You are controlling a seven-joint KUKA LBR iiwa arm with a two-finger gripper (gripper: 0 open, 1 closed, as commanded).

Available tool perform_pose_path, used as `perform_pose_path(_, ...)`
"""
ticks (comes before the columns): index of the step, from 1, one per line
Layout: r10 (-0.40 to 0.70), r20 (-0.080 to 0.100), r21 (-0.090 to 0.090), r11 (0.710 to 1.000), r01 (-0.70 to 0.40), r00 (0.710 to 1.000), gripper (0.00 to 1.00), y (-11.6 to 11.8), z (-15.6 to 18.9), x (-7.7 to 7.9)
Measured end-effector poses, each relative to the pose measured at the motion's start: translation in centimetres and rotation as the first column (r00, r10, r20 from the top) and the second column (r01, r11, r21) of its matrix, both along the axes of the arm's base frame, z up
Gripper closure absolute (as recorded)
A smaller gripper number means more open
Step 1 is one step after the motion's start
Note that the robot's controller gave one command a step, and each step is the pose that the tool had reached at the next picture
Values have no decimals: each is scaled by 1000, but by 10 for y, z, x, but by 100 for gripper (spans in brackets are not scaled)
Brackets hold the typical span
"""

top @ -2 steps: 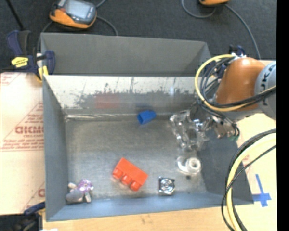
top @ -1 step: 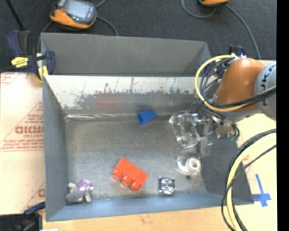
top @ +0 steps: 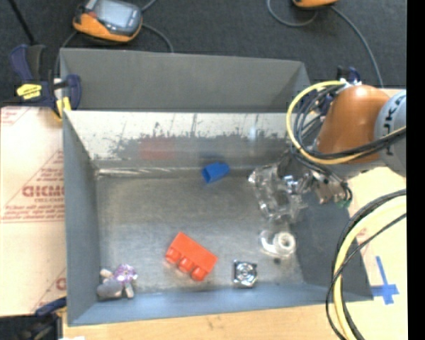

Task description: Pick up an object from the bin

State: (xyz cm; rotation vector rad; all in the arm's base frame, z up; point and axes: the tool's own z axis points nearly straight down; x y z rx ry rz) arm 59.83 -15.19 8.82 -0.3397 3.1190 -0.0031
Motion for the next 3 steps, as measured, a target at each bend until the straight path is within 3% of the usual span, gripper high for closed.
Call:
perform_pose_path(1,33,1,1,999,-33,999,100,37,19,7)
perform_pose_path(2,30,3,0,1000,-30,1000,0,35,20,8)
perform_pose_path(3,445,6,10,895,-445,895,0,4,-13,35)
